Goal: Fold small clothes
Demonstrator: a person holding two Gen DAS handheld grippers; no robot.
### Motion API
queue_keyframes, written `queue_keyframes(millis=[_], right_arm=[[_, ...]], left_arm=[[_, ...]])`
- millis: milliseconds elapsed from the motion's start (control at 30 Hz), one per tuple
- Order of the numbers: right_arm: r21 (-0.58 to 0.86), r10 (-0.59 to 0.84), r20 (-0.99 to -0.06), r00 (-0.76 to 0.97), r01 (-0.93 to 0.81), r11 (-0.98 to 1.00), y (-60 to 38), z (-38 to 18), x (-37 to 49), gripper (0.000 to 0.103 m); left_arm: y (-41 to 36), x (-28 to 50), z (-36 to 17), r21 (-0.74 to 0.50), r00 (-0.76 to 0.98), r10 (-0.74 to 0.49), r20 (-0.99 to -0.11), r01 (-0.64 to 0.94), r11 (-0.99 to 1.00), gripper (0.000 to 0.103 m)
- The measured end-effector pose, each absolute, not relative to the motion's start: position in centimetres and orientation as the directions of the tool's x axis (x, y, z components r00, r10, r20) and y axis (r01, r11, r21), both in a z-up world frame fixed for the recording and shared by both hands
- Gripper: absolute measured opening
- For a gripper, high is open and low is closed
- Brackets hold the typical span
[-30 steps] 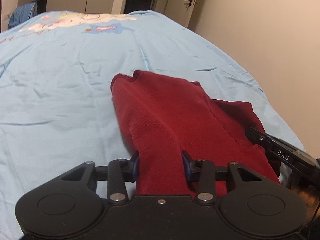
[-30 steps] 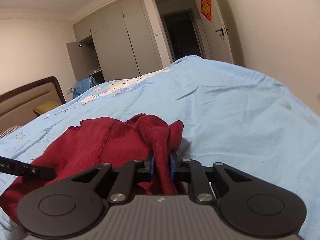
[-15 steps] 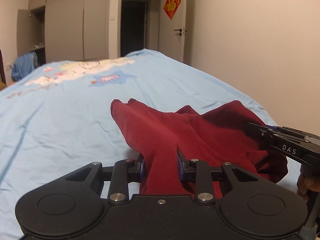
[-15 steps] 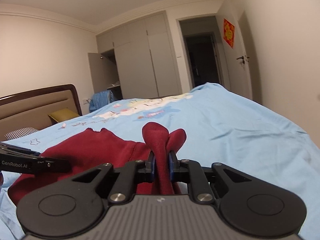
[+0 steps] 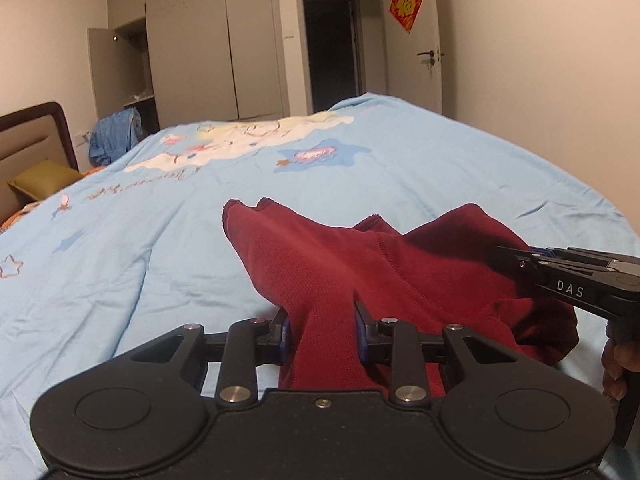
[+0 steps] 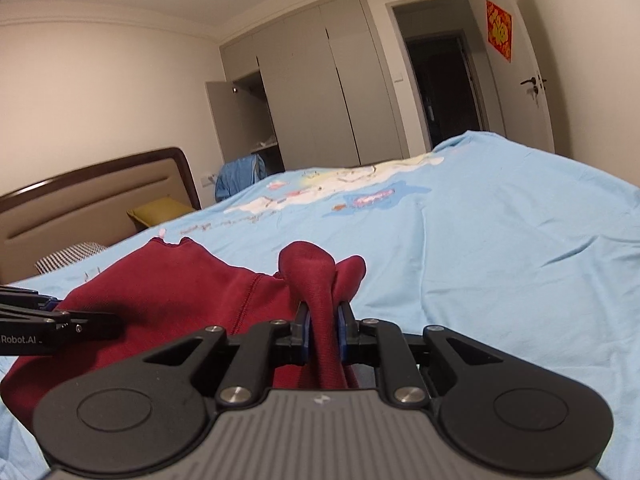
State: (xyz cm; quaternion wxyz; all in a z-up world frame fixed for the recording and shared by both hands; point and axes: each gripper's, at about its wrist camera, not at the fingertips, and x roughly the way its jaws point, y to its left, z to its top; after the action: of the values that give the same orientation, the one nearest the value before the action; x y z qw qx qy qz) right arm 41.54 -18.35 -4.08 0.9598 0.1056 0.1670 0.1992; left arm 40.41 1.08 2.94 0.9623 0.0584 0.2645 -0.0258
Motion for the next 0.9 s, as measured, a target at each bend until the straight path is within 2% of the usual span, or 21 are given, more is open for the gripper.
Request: queue_keyframes(millis=[233, 667, 800, 900], right_arm=[[0.280, 0.379, -0.348, 0.857, -0.291, 0.915, -18.9, -7.5, 42.4, 0.018], [0.322, 0.355, -0.371, 0.858, -0.240, 0.916, -19.6, -9.2, 42.5, 0.038], [0.308, 0.343, -0.374, 0.862, -0.233, 0.922, -19.3, -8.9, 42.5, 0.043], [0.295, 0.324, -0.374, 0.869, -0.219, 0.930, -19.3, -8.5, 42.1, 0.052]], left_arm=[[1.9, 41.3, -0.9, 0.073, 0.826, 0.005, -0.563, 0.043, 0.996, 0.035], [2.4, 42.0, -2.6, 0.053, 0.811, 0.015, -0.584, 0.019, 0.998, 0.045], [2.5, 42.1, -2.3, 0.050, 0.809, 0.024, -0.587, 0.007, 0.999, 0.053], [2.7, 41.8, -1.9, 0.037, 0.810, 0.027, -0.586, -0.006, 0.999, 0.067]])
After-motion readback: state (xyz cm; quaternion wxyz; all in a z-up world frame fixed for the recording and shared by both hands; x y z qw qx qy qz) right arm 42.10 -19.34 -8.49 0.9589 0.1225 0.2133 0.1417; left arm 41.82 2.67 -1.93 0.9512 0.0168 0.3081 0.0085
